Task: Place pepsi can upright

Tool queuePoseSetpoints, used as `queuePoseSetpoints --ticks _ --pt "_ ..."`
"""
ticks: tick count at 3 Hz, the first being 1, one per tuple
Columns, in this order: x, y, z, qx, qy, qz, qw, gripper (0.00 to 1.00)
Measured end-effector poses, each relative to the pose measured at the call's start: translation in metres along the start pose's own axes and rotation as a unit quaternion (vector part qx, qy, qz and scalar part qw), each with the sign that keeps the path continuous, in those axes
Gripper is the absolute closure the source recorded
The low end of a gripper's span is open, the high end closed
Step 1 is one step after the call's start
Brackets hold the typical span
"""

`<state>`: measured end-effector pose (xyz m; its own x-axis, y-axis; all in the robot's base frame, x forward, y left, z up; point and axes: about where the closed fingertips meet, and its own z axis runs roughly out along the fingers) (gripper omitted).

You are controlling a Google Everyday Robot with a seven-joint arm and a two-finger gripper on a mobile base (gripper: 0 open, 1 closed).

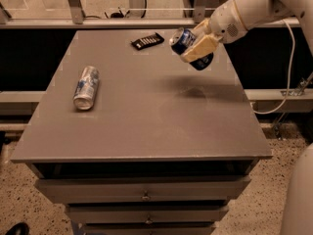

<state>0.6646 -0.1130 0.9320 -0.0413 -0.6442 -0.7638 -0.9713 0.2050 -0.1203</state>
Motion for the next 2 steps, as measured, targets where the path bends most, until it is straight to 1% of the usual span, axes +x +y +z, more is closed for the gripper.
queuePoseSetpoints --ticks 1,2 --pt "-0.008 0.003 -0.025 -0.012 -0.132 0.039 0.9904 1.0" --pt "-0.008 0.004 -0.037 -0.015 -0.197 0.062 0.9783 1.0"
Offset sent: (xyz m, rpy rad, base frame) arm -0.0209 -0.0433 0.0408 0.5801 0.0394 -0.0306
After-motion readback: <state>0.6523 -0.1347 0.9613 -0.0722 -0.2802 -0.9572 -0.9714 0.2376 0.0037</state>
